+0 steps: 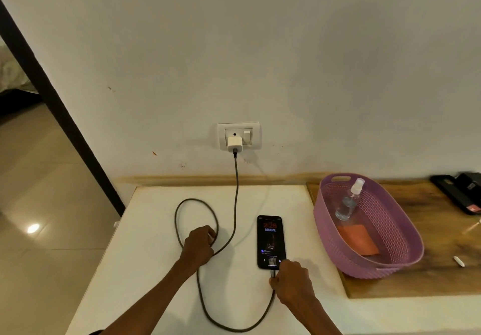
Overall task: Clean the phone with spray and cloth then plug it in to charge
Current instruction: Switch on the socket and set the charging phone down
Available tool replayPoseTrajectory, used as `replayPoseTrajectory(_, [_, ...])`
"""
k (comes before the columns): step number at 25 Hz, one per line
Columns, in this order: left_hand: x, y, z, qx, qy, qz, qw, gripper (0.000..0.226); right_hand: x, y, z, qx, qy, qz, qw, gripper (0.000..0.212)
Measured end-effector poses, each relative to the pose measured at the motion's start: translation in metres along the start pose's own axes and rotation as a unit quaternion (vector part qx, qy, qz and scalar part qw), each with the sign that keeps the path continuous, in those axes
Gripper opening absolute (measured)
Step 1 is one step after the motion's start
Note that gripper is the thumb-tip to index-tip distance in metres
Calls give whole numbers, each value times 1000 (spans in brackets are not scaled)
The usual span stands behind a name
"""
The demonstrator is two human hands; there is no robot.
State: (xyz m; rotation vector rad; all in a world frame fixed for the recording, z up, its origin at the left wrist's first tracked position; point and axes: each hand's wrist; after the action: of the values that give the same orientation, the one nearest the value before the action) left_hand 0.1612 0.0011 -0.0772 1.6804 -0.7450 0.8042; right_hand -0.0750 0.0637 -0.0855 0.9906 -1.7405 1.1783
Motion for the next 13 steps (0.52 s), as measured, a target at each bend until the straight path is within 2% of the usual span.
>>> replayPoseTrajectory(6, [-4,-6,18,-83,-7,-12,996,62,-1,3,7,7,12,2,1000,28])
replayPoseTrajectory(13, [-7,-5,23,-90,18,-10,996,52,0,1,13,15,40,14,999,24])
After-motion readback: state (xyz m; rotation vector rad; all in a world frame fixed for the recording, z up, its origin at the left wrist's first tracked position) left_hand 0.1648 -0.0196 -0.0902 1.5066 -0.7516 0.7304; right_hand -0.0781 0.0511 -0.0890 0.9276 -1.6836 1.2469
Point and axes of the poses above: each hand's wrist, its own z-axis towards the middle knuckle, its own x-axis out of the back of the hand, y = z × x, and after that the axes turned 7 degrees about y, right-handed
